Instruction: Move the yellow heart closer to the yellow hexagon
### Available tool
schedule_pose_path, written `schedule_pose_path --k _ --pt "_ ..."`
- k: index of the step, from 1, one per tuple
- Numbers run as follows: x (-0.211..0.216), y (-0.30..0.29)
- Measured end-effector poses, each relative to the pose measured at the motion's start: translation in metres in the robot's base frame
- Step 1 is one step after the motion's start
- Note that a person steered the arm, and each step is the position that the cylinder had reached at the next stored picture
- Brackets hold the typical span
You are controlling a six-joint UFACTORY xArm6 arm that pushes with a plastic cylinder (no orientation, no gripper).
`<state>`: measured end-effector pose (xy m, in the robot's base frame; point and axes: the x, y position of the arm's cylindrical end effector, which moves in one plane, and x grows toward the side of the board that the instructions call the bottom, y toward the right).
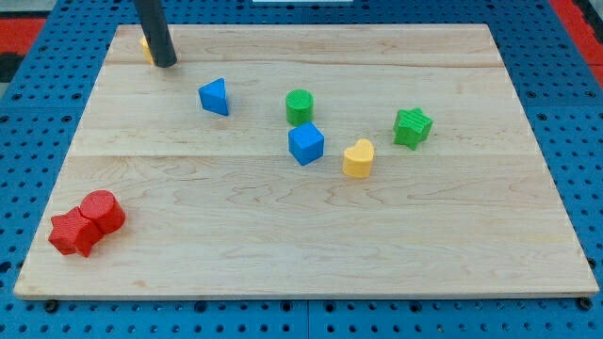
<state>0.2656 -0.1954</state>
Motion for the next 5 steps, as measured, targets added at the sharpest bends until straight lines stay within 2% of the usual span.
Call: schedule_pose_path --k 2,3,5 --pt "-0.023 0.001" --pt "-0.008 0.035" --pt "0.097 0.039"
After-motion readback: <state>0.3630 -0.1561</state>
